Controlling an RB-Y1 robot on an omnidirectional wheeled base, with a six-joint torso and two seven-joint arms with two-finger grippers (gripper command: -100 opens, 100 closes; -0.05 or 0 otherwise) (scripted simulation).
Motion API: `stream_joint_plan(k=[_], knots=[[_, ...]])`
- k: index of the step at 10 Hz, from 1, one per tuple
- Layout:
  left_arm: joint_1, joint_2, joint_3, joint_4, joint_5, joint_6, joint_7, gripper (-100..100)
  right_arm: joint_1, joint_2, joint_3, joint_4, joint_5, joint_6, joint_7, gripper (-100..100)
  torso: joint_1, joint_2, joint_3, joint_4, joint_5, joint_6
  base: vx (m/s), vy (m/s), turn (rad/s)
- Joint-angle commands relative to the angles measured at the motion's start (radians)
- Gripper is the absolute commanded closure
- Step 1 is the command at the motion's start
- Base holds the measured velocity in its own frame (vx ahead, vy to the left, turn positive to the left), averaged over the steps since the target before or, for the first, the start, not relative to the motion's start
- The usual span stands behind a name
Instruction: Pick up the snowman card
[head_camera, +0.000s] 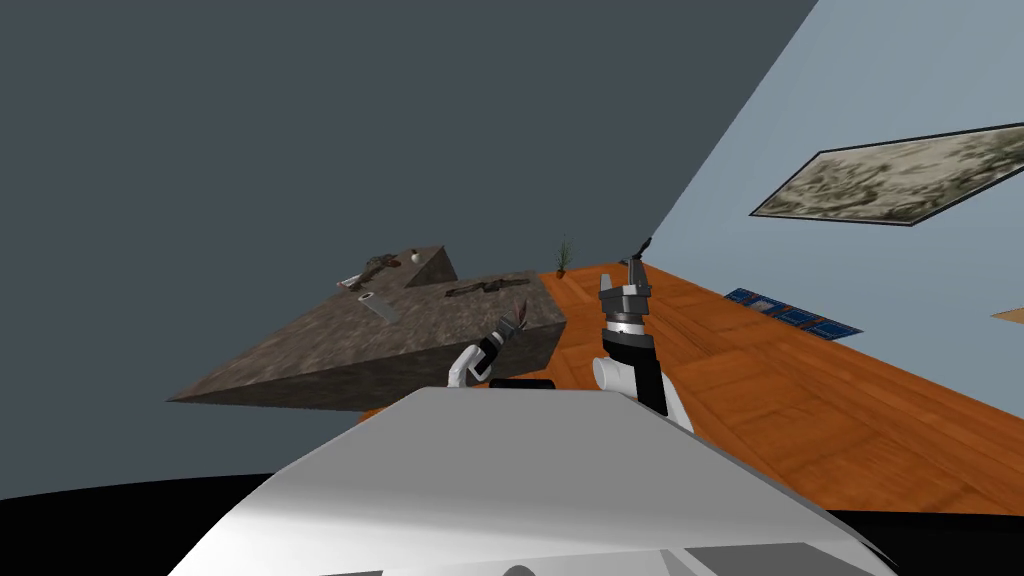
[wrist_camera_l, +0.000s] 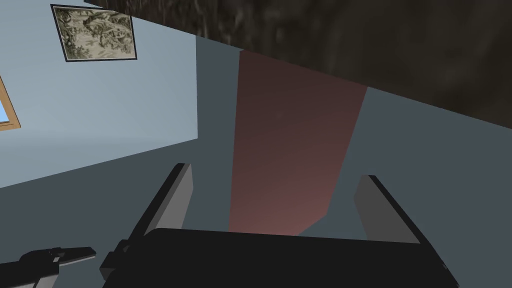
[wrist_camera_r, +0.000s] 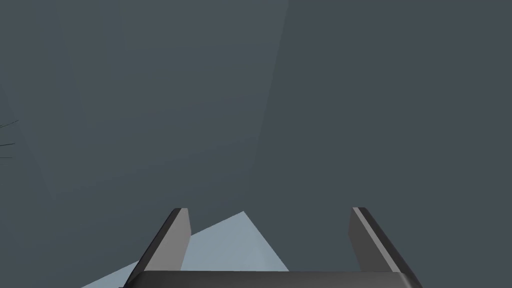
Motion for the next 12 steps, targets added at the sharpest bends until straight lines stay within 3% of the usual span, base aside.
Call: stream_joint_plan(k=[1,2,3,4,5,7,8,9,10,12], knots=[[0.036,0.050,0.050,-0.041,0.029,-0.009,0.009,-100,0.000,0.000,0.000,0.000,0.000,0.000,0.000,0,0.000,0.000,0.000,0.000,0.000,0.000,-0.027,-0.100,-0.286],[0.036,0.050,0.051,-0.041,0.029,-0.009,0.009,-100,0.000,0.000,0.000,0.000,0.000,0.000,0.000,0,-0.001,0.000,0.000,0.000,0.000,0.001,-0.023,-0.079,-0.154],[0.054,0.084,0.099,-0.060,0.058,-0.024,0.016,-100,0.000,0.000,0.000,0.000,0.000,0.000,0.000,0,0.000,0.000,0.000,0.000,0.000,0.000,-0.027,-0.103,-0.309],[0.072,0.124,0.126,-0.079,0.086,-0.039,0.022,-100,0.000,0.000,0.000,0.000,0.000,0.000,0.000,0,-0.001,0.000,0.000,0.000,0.000,0.001,-0.046,-0.159,-0.414],[0.072,0.131,0.151,-0.079,0.086,-0.039,0.022,-100,0.000,0.000,0.000,0.000,0.000,0.000,0.000,0,-0.004,0.002,0.001,0.000,-0.001,0.001,-0.023,-0.127,-0.136],[0.108,0.199,0.228,-0.117,0.143,-0.068,0.036,-100,0.000,0.000,0.000,0.000,0.000,0.000,0.000,0,-0.002,0.000,0.000,0.000,-0.001,0.000,-0.013,-0.139,-0.327],[0.108,0.212,0.252,-0.117,0.143,-0.068,0.036,-100,0.000,0.000,0.000,0.000,0.000,0.000,0.000,0,-0.004,0.000,0.000,0.000,-0.001,0.001,-0.019,-0.112,-0.197],[0.099,0.198,0.238,-0.103,0.139,-0.069,0.034,-100,0.000,0.000,0.000,0.000,0.000,0.000,0.000,0,-0.002,0.001,0.000,0.000,-0.001,0.000,-0.006,-0.034,-0.008],[0.099,0.199,0.242,-0.101,0.141,-0.073,0.032,100,0.000,0.000,0.000,0.000,0.000,0.000,0.000,0,0.002,0.000,0.000,0.000,0.001,0.000,0.000,-0.006,0.013],[0.099,0.198,0.243,-0.101,0.141,-0.072,0.033,100,0.000,0.000,0.000,0.000,0.000,0.000,0.000,0,0.005,0.000,0.000,0.000,0.001,0.001,-0.001,-0.003,-0.001]])
